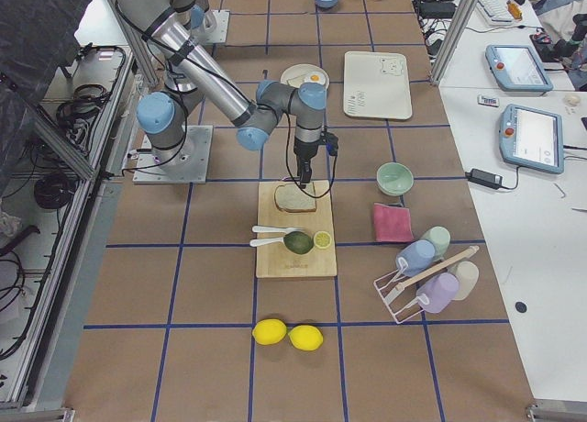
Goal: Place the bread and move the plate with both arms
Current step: 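Lower the right gripper and grasp the bread slice's edge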
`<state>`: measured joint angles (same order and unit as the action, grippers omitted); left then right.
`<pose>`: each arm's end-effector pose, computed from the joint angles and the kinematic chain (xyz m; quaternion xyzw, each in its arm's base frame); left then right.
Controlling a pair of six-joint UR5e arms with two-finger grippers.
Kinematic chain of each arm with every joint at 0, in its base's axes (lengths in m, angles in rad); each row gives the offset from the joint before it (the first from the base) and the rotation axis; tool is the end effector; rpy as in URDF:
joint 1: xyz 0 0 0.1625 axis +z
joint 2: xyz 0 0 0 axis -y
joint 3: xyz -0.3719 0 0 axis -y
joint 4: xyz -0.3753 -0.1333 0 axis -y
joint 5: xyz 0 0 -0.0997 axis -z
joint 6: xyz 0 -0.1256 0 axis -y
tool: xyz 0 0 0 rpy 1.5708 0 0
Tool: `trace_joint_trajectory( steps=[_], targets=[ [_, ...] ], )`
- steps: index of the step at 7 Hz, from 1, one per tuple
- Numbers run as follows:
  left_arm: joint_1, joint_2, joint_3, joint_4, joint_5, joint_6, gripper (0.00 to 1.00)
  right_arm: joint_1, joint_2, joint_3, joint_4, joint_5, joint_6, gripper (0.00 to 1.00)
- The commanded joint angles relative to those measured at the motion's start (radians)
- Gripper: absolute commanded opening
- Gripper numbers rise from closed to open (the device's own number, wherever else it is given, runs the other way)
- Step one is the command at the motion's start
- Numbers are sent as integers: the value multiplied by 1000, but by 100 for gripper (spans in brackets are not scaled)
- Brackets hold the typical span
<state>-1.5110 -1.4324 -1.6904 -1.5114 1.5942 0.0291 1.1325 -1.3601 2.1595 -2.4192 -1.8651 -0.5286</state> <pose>-0.1042 -0.4401 0.4205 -0.0158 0.9990 -0.0385 0.0134 -0.1011 -0.4439 0.1419 0.0410 -0.9881 -0.0467 0.1410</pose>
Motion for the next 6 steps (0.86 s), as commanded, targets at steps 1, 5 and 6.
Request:
trace_joint_trajectory(
  steps=[1,5,6],
  targets=[
    [0,1,0,-1,1,0,100,-5,16,8,-1,-9,-5,58],
    [0,1,0,-1,1,0,100,-37,39,8,5,-6,-40,21],
    [0,0,0,-1,0,0,100,-37,39,10,8,-3,-44,4]
  ],
)
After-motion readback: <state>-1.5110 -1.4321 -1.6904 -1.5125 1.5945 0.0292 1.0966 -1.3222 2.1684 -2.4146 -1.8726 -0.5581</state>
